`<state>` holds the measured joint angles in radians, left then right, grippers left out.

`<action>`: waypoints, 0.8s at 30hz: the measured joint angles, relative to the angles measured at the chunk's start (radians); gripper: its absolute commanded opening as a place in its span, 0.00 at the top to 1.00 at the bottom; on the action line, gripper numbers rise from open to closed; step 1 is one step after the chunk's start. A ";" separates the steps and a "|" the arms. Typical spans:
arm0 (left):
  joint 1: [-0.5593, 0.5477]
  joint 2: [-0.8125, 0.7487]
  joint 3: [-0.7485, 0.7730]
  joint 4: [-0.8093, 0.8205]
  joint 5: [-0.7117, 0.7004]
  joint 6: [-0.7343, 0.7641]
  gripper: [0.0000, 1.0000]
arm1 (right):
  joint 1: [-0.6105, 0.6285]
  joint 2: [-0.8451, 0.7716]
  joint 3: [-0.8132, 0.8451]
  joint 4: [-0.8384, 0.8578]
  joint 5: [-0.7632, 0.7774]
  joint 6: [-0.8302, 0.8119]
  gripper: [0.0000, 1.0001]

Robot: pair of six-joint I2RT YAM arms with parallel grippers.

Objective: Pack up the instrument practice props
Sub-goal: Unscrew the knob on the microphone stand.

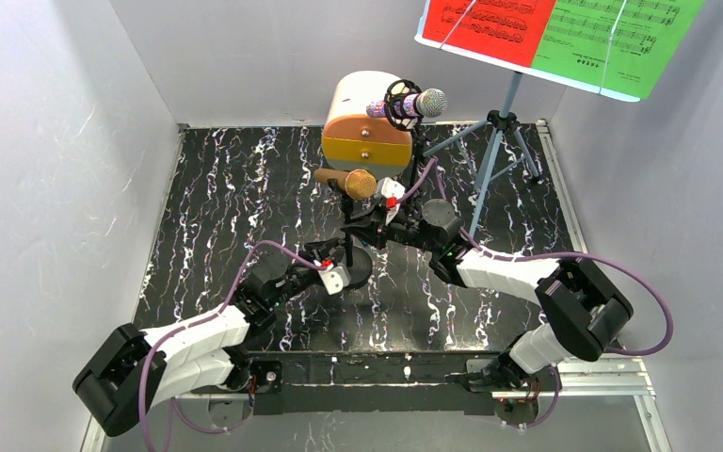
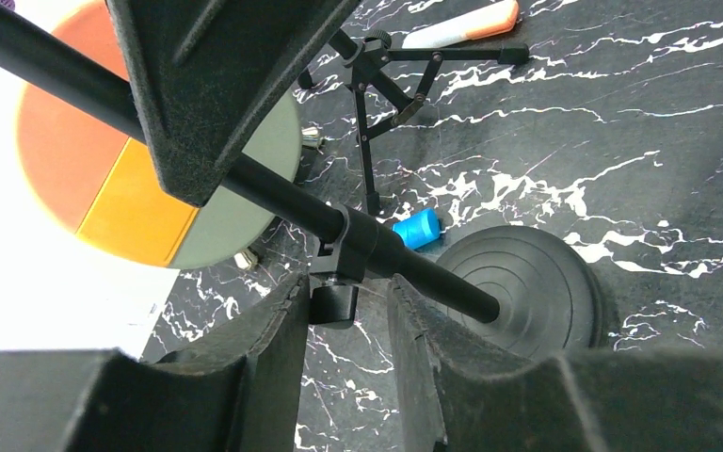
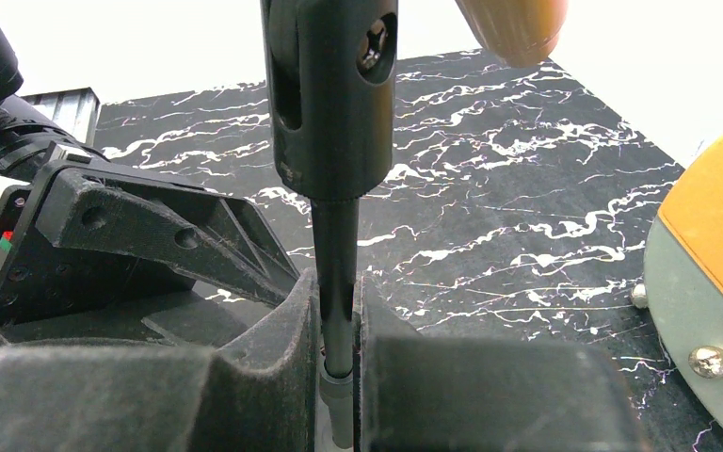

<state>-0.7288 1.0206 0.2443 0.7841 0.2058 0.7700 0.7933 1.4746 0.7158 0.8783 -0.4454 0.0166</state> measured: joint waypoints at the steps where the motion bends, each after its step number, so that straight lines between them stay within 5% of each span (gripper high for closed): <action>1: 0.000 0.000 0.000 0.002 -0.001 0.000 0.65 | 0.000 0.000 0.000 0.000 -0.001 -0.001 0.99; 15: 0.000 0.020 0.000 0.002 -0.031 0.013 0.65 | 0.000 0.005 0.000 0.011 -0.013 -0.002 0.99; 24: 0.000 0.020 0.000 0.016 -0.053 0.001 1.00 | 0.000 0.013 0.000 0.024 -0.019 -0.001 0.99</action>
<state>-0.7288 1.0409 0.2443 0.8005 0.1532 0.7712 0.7929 1.4879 0.7158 0.9024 -0.4648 0.0154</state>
